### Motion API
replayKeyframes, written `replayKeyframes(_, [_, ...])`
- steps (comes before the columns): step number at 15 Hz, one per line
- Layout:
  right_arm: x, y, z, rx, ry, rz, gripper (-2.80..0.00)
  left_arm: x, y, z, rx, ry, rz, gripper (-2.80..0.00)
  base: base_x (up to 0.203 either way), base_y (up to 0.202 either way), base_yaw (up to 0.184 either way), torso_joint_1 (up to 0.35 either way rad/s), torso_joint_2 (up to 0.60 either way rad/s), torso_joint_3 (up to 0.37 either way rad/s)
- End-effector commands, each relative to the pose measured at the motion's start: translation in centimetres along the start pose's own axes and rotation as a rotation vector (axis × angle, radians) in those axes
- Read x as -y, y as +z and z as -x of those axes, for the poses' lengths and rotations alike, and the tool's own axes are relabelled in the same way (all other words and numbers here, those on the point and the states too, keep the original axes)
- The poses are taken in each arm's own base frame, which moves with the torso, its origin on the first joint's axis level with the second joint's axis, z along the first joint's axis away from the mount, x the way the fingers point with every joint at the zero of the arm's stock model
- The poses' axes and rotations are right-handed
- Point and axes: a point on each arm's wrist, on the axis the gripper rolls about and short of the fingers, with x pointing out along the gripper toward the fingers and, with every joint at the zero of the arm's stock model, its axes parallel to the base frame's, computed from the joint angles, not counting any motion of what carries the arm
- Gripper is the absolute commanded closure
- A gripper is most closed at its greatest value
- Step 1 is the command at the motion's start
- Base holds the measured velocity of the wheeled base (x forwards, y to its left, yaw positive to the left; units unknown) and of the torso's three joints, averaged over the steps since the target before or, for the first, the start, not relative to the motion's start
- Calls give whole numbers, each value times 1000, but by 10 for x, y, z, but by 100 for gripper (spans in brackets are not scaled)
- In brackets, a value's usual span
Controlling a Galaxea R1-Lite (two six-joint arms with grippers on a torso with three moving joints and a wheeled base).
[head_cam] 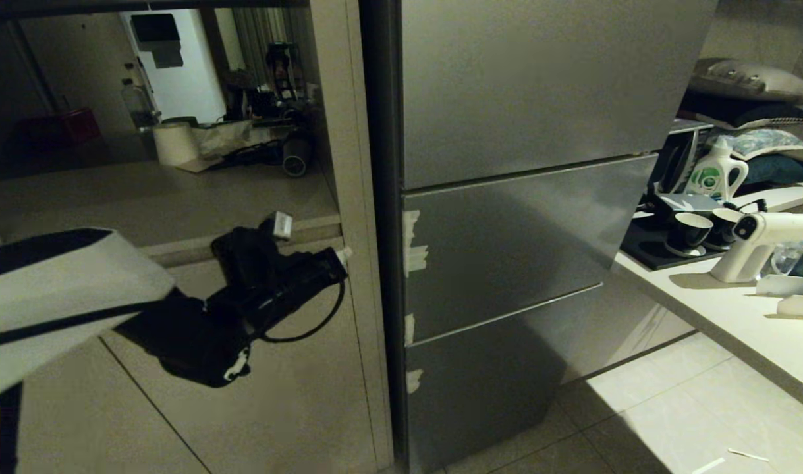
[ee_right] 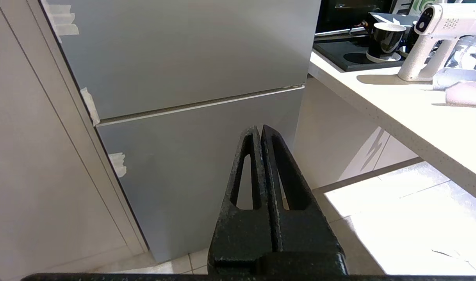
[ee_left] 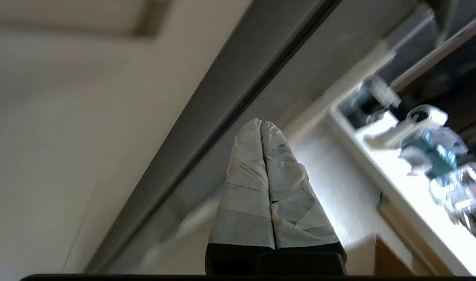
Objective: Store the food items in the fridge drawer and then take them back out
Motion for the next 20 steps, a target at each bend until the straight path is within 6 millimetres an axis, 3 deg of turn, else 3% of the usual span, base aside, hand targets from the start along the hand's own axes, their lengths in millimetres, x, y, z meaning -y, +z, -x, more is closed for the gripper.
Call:
replayKeyframes(1, [0, -9, -2, -32, 0, -2, 0, -7, -37, -37, 61, -33, -10, 0, 0, 0, 0, 0, 0, 0])
replayKeyframes(4, [0, -9, -2, -32, 0, -4, 0, 6, -45, -60, 176, -87, -30, 0, 0, 0, 0, 0, 0, 0])
replayKeyframes(10, [0, -9, -2, -32, 0, -4, 0, 28, -45, -67, 197, -145, -28, 0, 0, 0, 0, 0, 0, 0])
replayKeyframes(20, [0, -9, -2, -32, 0, -4, 0, 30, -49, -77, 209, -158, -30, 0, 0, 0, 0, 0, 0, 0])
